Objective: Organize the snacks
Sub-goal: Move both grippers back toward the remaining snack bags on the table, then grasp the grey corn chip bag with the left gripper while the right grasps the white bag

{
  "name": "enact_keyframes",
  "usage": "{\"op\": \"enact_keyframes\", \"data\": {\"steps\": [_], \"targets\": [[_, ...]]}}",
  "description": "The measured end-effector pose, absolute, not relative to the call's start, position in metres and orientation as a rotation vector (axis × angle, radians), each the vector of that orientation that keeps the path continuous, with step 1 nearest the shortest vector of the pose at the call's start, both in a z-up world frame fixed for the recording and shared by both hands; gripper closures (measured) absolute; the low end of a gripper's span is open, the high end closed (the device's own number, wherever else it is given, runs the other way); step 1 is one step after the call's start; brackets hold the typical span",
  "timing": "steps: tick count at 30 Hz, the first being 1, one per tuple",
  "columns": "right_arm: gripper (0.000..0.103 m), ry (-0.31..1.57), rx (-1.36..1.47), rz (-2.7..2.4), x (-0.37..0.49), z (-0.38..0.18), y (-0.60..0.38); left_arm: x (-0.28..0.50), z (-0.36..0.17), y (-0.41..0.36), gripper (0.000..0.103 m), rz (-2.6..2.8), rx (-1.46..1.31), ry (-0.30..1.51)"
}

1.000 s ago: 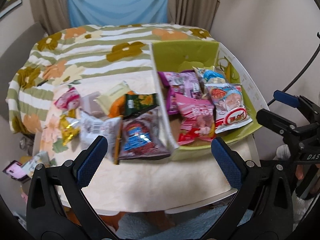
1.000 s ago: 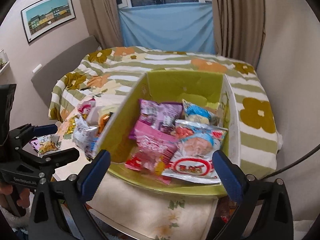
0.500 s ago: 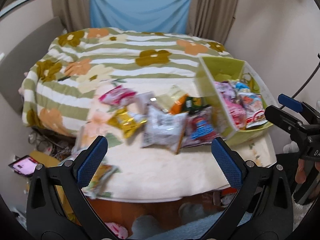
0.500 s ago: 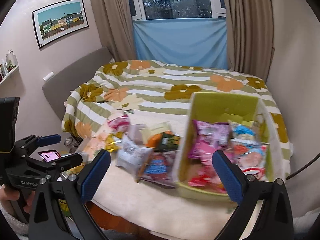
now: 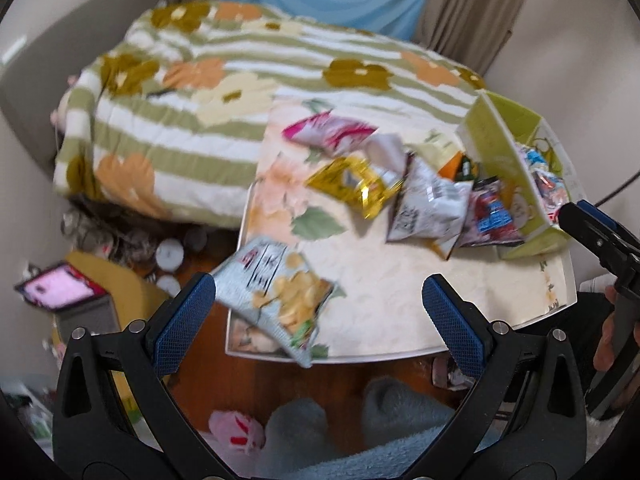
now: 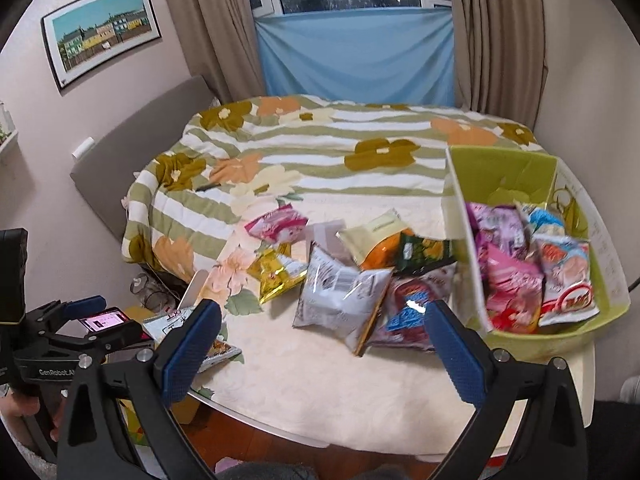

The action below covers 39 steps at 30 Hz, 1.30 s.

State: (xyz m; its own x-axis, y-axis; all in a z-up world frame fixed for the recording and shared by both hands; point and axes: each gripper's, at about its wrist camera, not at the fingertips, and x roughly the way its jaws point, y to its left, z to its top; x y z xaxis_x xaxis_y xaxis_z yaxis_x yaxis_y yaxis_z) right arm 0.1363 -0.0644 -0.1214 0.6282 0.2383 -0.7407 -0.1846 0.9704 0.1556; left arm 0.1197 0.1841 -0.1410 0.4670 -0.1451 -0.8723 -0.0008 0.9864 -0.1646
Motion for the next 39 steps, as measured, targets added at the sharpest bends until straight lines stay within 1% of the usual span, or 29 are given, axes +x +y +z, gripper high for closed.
{"op": "enact_keyframes", "data": {"steps": [5,9,19,26,31,33,35,39], "targets": [[0.002,0.893,0.011,0.252,0.141,-0.134,-0.047,0.119,-0.175,0.192,0.001,-0.024,-0.226,1.154],[0.002,0.917,-0.057,0.293,0.155,-0.147,-0.043,0.122,-0.197,0.193,0.001,0.061,-0.277,1.178],[0.002,0.949,-0.340,0.468,0.194,-0.186,-0.031,0.145,-0.235,0.179,0.001,0.257,-0.388,1.204],[0.002,0.926,-0.610,0.563,0.210,-0.217,-0.018,0.165,-0.262,0.170,0.001,0.385,-0.371,1.220],[0.002,0.925,-0.694,0.623,0.219,-0.235,-0.012,0.175,-0.275,0.170,0.010,0.444,-0.358,1.237],[0.002,0.931,-0.711,0.640,0.222,-0.242,-0.009,0.178,-0.280,0.169,0.020,0.453,-0.365,1.251],[0.002,0.940,-0.720,0.652,0.226,-0.248,-0.008,0.179,-0.284,0.168,0.023,0.456,-0.371,1.259],[0.002,0.934,-0.765,0.657,0.228,-0.258,-0.004,0.180,-0.286,0.162,0.024,0.458,-0.351,1.263]]}}
